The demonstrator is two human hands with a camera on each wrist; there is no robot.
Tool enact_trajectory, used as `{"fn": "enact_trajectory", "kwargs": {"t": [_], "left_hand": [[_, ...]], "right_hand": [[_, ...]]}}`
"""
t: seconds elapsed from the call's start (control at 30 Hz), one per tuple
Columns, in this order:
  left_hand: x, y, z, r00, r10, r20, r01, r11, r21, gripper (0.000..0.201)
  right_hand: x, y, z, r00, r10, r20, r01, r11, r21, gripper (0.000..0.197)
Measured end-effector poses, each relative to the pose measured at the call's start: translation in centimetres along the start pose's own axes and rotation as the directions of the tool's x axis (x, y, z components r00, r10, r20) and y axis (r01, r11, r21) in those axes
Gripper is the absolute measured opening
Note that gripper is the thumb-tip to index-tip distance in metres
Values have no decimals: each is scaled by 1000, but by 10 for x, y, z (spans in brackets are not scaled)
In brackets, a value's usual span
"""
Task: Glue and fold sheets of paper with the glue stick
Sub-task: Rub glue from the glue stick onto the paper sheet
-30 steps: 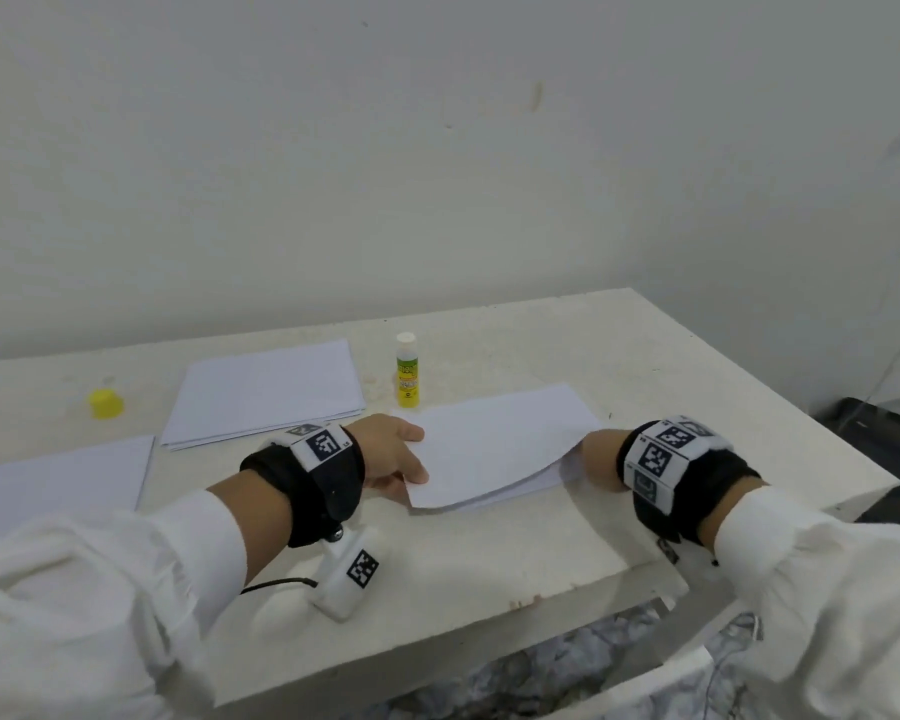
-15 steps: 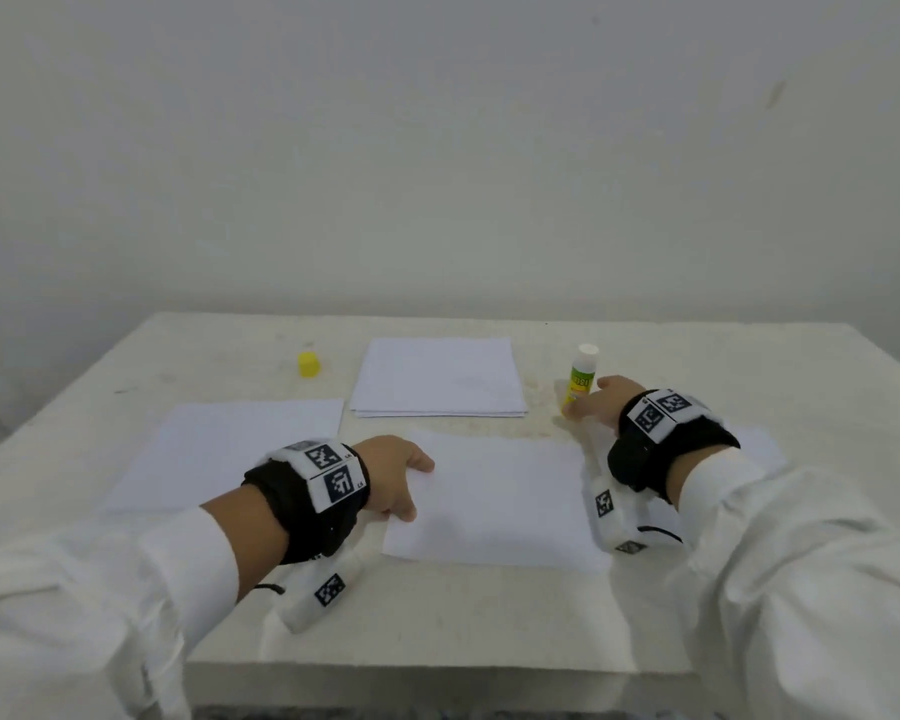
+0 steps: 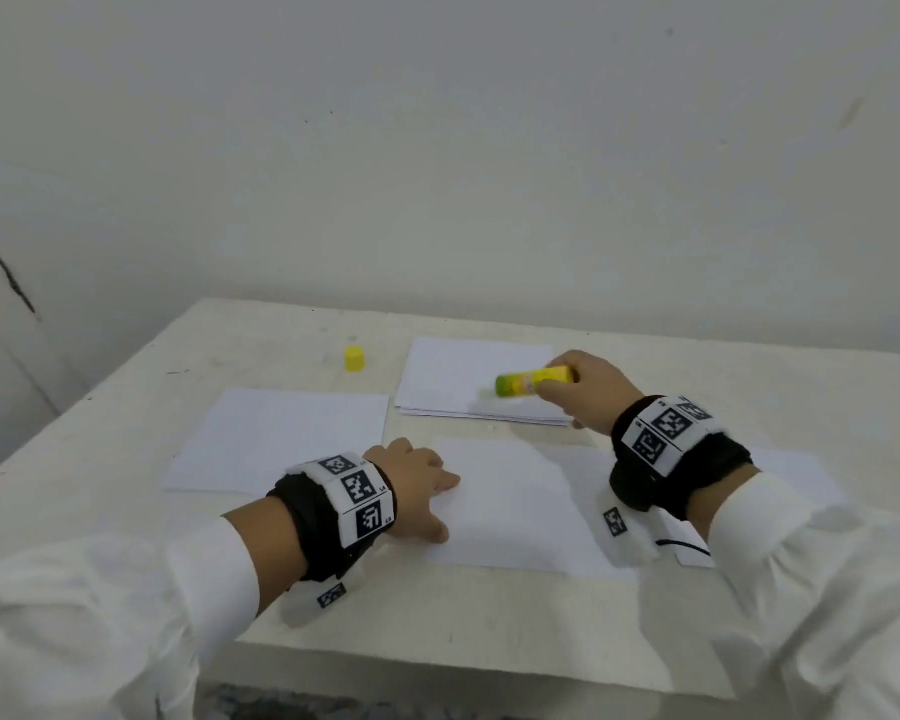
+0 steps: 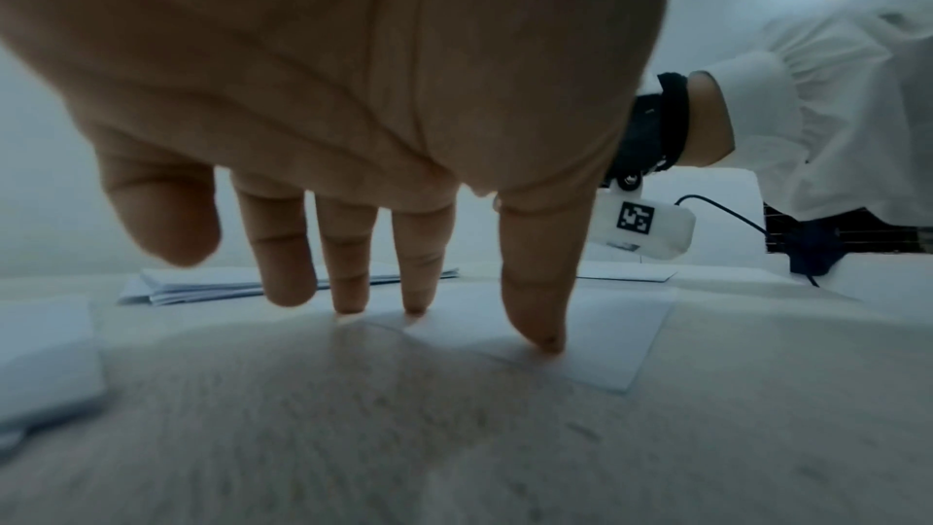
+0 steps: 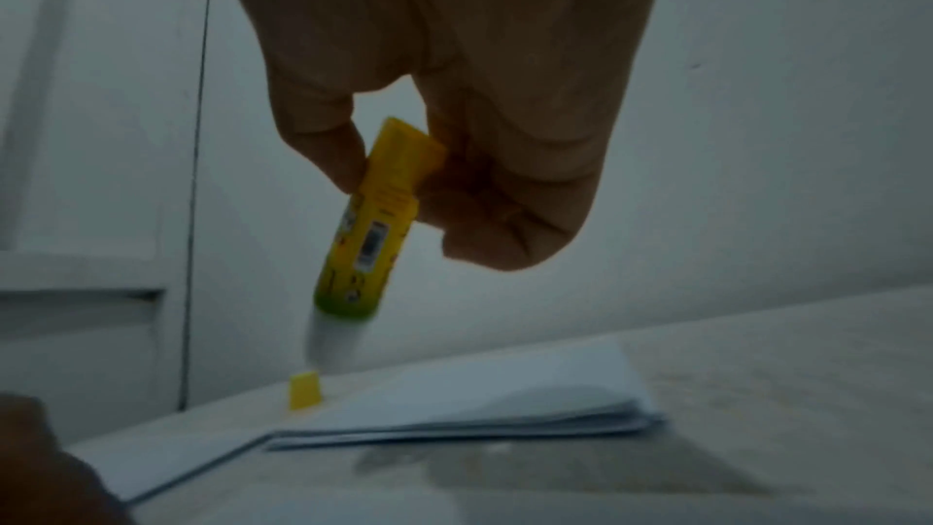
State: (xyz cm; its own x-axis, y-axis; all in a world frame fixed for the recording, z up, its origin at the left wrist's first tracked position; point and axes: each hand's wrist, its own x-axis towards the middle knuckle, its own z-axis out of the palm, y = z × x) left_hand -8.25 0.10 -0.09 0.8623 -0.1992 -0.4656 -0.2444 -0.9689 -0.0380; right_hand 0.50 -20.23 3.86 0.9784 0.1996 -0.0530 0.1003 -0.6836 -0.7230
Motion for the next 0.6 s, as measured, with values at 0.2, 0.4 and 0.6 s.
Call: {"fn": "enact_trajectory", "kwargs": {"t": [0.2,0.4,0.6], "left_hand": [[-4,1,-1,999,4,42,-7,998,66,76],[-6,-1,-3,999,18,49,-21,997,68,76],[2,-5,-3,1000,22,22,-23,998,53,86]], "right_hand": [[-9,-44,50,989,-59,133,67,996,-61,27],[-10,-51,72,982,-44,184,64,992,-107,31],[-17,-21,38,991,37,126,-12,980,-197,29]]}}
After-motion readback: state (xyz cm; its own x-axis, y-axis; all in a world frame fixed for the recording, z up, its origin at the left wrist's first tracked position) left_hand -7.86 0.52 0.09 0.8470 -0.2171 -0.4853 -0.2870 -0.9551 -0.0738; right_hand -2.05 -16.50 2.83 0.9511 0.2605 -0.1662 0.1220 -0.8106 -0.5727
